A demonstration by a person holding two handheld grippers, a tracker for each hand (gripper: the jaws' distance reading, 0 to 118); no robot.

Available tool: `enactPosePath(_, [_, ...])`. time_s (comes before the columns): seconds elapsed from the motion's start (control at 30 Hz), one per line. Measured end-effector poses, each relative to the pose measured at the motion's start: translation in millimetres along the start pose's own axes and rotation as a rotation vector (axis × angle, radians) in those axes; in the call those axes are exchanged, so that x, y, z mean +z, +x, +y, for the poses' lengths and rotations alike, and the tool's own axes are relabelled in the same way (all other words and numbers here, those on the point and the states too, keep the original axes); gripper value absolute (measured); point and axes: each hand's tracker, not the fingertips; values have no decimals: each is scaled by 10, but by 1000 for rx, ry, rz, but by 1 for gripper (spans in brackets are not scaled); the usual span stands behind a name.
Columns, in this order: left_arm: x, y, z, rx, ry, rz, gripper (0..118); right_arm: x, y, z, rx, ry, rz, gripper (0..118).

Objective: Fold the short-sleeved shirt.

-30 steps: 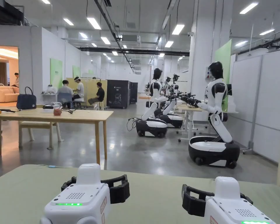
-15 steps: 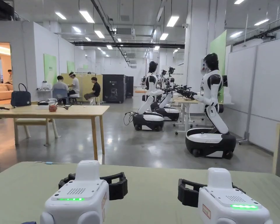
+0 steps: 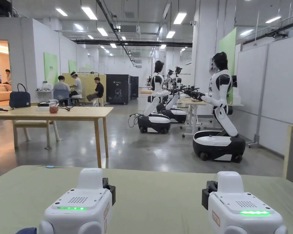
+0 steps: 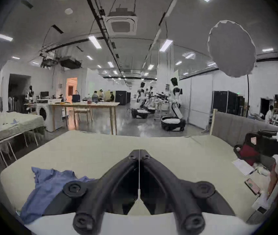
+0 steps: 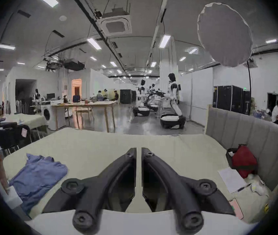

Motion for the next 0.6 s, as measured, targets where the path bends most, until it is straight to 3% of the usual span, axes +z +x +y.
enactPosePath(0.13, [-174, -277, -178, 16, -30, 12, 0, 14, -274, 7, 50, 1, 51, 8])
enactPosePath(0.17, [50, -209, -99, 27, -36, 27, 0, 14, -385, 3, 54, 2, 83, 8])
enactPosePath(0.4, [269, -608, -170, 39, -87, 271, 0, -8, -1602, -149, 80, -31, 372, 8])
enactPosePath(0.43, [557, -1055, -244, 48, -104, 306, 0, -3, -1788, -194, 76, -42, 414, 8])
enactPosePath(0.53, [517, -1118, -304, 59, -230, 337, 0, -48, -2208, -385, 93, -79, 493, 8])
enactPosePath(0.57, [821, -1772, -438, 59, -288, 334, 0, -57, -2299, -452, 96, -79, 503, 8])
enactPosePath(0.6, [844, -1985, -506, 56, -340, 342, 0, -57, -2373, -510, 92, -87, 515, 8])
